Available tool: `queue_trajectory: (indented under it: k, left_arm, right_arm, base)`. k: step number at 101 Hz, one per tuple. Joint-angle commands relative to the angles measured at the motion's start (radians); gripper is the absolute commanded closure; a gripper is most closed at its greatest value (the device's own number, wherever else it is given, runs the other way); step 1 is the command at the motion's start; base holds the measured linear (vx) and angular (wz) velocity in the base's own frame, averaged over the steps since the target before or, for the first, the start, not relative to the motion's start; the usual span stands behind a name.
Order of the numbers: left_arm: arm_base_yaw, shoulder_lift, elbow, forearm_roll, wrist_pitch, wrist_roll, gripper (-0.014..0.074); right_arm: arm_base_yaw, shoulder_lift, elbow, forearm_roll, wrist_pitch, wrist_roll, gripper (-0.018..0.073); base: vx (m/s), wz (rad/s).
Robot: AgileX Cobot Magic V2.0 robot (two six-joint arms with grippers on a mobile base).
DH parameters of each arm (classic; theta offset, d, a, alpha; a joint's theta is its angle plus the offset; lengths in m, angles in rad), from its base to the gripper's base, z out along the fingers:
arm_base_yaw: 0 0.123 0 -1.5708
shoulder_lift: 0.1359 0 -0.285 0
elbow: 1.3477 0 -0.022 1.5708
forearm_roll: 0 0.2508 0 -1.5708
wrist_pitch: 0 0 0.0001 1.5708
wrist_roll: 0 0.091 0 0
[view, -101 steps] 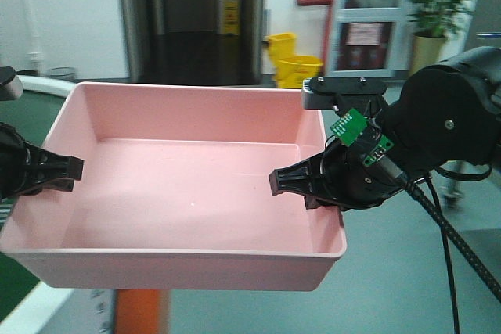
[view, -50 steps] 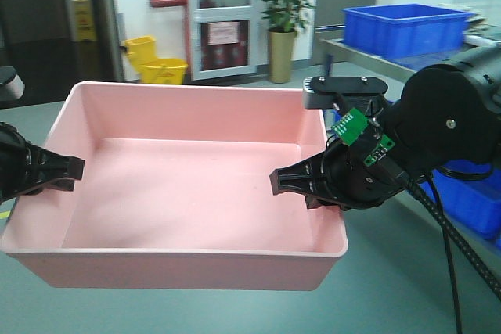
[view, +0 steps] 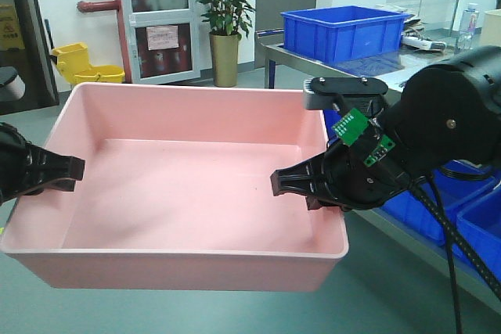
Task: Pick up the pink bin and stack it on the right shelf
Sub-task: 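Hold the pink bin with both grippers while the base turns away, then carry the pink bin with both grippers toward the shelf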
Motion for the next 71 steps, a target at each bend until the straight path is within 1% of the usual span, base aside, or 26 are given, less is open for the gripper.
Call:
queue_trajectory:
  k: [1, 20, 47, 71]
  left_arm:
    - [0.001, -0.038, -0.033, -0.027, -0.089, 0.009, 0.0601]
    - [0.001, -0.038, -0.033, -0.027, -0.089, 0.009, 0.0601]
    - [0.001, -0.038, -0.033, -0.027, -0.089, 0.009, 0.0601]
    - [0.001, -0.038, -0.033, -0.027, -0.089, 0.009, 0.0601]
  right_arm:
    - [-0.007, -0.05, -0.033, -0.028, -0.066, -0.019, 0.0568]
    - [-0.007, -0.05, -0.033, -0.028, -0.066, -0.019, 0.0568]
    - [-0.007, -0.05, -0.033, -0.028, -0.062, -0.019, 0.0568]
    - [-0.007, -0.05, -0.033, -0.028, -0.062, -0.019, 0.0568]
  base:
    - [0.33, -0.05]
    - [0.36, 0.01]
    - [0.48, 0.05]
    - [0.5, -0.1]
